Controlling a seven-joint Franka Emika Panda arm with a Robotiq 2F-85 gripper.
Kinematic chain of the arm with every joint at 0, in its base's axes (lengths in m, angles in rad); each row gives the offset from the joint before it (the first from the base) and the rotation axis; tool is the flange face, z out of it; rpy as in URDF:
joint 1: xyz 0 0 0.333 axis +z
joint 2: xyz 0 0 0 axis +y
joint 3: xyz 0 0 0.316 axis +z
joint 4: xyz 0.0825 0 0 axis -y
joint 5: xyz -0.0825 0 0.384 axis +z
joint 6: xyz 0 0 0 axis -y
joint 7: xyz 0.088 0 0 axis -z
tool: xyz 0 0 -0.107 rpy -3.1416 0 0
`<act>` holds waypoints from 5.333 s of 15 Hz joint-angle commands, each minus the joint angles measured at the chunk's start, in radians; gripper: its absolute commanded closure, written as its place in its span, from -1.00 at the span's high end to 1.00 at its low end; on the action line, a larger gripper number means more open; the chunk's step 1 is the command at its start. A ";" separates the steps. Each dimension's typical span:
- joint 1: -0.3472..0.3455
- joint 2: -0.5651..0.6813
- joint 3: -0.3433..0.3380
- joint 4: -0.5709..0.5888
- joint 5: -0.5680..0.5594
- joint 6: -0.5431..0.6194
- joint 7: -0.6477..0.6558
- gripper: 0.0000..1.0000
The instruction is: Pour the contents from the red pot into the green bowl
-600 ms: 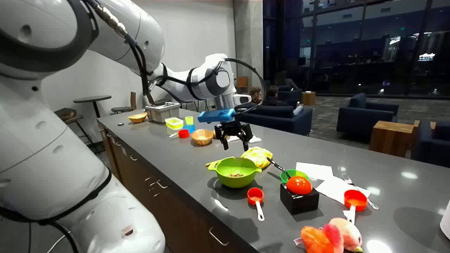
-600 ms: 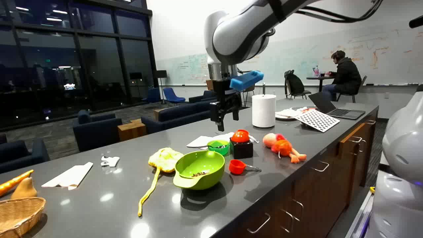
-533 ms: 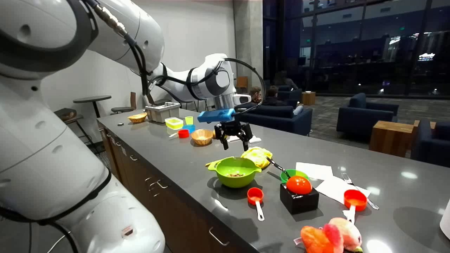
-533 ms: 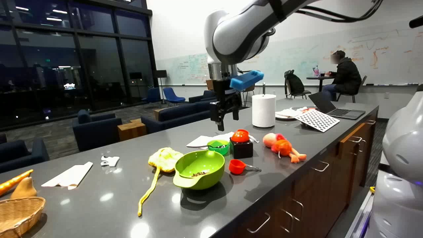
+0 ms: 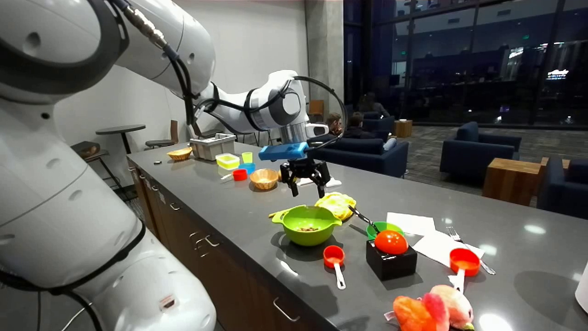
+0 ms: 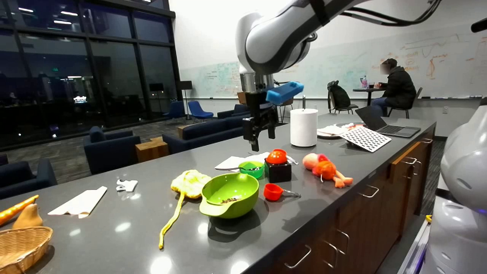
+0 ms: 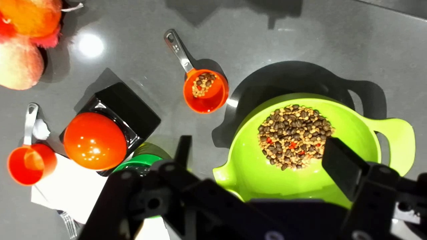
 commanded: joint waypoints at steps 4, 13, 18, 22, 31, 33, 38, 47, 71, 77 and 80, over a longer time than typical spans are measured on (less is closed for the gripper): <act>0.074 -0.005 -0.116 -0.037 0.088 -0.004 -0.335 1.00; 0.067 0.065 -0.213 -0.089 0.081 -0.004 -0.730 1.00; 0.056 0.098 -0.207 -0.092 0.073 0.022 -0.706 1.00; 0.056 0.101 -0.205 -0.091 0.073 0.022 -0.706 1.00; 0.010 0.164 -0.227 -0.059 0.029 0.059 -0.712 1.00; -0.008 0.189 -0.235 -0.051 0.023 0.090 -0.717 1.00; -0.036 0.261 -0.248 -0.042 0.038 0.183 -0.741 1.00; -0.079 0.370 -0.248 -0.012 0.034 0.209 -0.760 1.00; -0.105 0.409 -0.232 -0.007 0.111 0.153 -1.127 1.00; -0.100 0.421 -0.226 -0.051 0.113 0.333 -1.052 1.00; -0.102 0.418 -0.222 -0.079 0.119 0.381 -1.035 1.00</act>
